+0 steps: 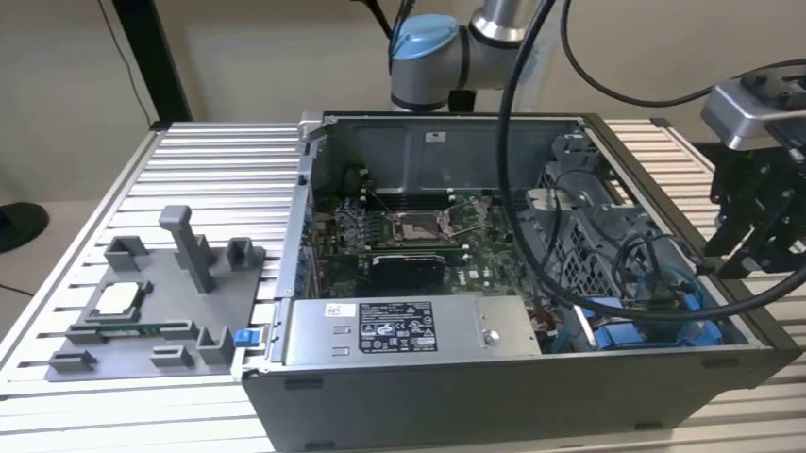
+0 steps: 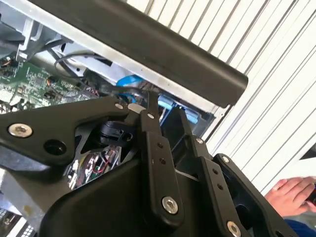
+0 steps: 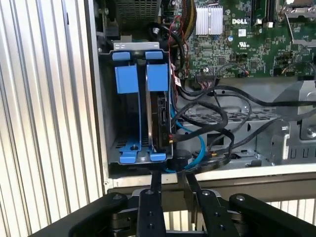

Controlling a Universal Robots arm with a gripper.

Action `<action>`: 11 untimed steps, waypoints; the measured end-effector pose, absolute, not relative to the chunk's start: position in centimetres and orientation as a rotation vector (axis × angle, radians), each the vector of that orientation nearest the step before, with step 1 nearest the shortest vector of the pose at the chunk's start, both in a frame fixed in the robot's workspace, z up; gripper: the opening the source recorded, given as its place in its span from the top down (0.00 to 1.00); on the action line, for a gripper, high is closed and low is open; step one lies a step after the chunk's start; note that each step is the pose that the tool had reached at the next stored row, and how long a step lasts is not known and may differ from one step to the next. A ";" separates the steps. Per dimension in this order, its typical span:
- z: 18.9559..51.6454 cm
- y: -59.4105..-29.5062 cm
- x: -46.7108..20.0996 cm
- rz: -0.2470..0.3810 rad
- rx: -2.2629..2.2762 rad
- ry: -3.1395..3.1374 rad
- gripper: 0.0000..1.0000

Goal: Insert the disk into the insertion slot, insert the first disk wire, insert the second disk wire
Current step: 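Insert the first disk wire, then insert the second disk wire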

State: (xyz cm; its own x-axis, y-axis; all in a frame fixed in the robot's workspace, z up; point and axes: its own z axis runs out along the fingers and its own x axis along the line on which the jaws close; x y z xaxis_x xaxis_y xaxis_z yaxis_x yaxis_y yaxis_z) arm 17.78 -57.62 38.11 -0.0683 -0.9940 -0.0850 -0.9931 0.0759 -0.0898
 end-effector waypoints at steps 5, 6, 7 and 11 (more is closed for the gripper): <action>38.1 -57.6 19.1 -0.001 -2.060 2.216 0.00; 38.1 -57.6 19.4 0.001 -2.061 2.217 0.00; 38.1 -57.6 19.6 0.004 -2.062 2.219 0.00; 38.1 -57.6 20.5 0.014 -2.067 2.224 0.00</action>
State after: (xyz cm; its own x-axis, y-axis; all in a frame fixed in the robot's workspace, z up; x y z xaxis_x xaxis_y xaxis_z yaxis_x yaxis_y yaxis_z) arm 20.55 -57.62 38.09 -0.0704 -0.9940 -0.0834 -0.9950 0.0759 -0.0646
